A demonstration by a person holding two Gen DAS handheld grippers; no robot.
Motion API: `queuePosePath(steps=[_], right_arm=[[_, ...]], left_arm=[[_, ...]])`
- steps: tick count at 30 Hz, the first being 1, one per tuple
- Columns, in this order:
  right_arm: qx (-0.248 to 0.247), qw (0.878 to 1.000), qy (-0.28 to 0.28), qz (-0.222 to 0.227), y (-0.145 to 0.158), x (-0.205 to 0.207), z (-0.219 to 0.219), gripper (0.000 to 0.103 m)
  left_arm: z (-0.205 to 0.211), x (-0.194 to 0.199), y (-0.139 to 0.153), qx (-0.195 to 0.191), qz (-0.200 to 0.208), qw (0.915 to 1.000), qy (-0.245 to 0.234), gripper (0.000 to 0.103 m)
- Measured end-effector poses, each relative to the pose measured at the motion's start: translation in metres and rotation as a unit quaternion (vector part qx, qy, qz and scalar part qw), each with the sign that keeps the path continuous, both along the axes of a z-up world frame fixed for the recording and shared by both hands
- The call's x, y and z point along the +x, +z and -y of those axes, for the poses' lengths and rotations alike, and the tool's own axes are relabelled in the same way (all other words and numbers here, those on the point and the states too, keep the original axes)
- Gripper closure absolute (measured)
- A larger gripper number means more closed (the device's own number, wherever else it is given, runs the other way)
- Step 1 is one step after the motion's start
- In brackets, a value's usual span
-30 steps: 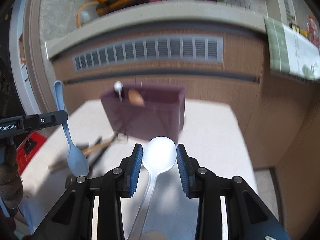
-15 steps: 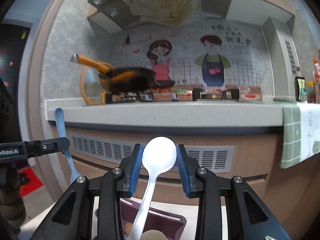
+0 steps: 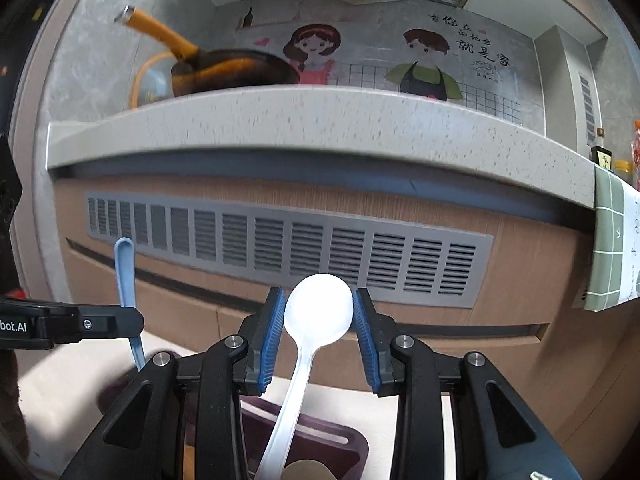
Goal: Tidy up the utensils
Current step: 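Lift the blue spoon with the left tool while the right tool raises the white spoon over the caddy, then open both tools to drop the blue and white spoons into the caddy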
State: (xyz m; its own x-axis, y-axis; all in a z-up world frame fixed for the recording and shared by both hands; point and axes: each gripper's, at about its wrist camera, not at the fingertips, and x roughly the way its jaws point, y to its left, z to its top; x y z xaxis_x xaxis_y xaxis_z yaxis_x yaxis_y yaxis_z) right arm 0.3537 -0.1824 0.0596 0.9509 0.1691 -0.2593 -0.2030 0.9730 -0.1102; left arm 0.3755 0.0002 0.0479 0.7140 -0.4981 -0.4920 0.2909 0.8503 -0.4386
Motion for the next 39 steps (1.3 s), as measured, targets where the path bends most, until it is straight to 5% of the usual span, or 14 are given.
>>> queuePosePath(steps=[5, 12, 17, 25, 32, 35, 39], right_arm=[[0.021, 0.998, 0.032, -0.059, -0.011, -0.001, 0.009, 0.069], [0.004, 0.999, 0.007, -0.040, -0.002, -0.025, 0.020, 0.063], [0.035, 0.995, 0.025, -0.089, 0.004, -0.027, 0.030, 0.063], [0.042, 0.985, 0.025, -0.168, -0.015, -0.031, 0.027, 0.063], [0.023, 0.984, 0.100, -0.148, -0.022, -0.091, 0.019, 0.063], [-0.025, 0.967, 0.146, -0.207, -0.051, -0.105, -0.003, 0.063], [-0.041, 0.943, 0.132, -0.303, -0.108, -0.093, -0.024, 0.063]], left_arm=[[0.001, -0.002, -0.010, -0.019, -0.022, 0.9994, -0.018, 0.087], [-0.003, -0.023, 0.008, -0.027, -0.009, 0.9996, -0.005, 0.079], [-0.015, -0.046, 0.015, -0.013, 0.005, 0.9998, 0.014, 0.071], [-0.028, -0.072, -0.013, -0.002, -0.030, 0.9992, 0.027, 0.067], [-0.040, -0.101, -0.047, 0.043, -0.058, 0.9969, 0.031, 0.066], [-0.045, -0.107, -0.078, 0.045, -0.113, 0.9919, 0.035, 0.066], [-0.048, -0.129, -0.097, 0.050, -0.143, 0.9873, 0.049, 0.066]])
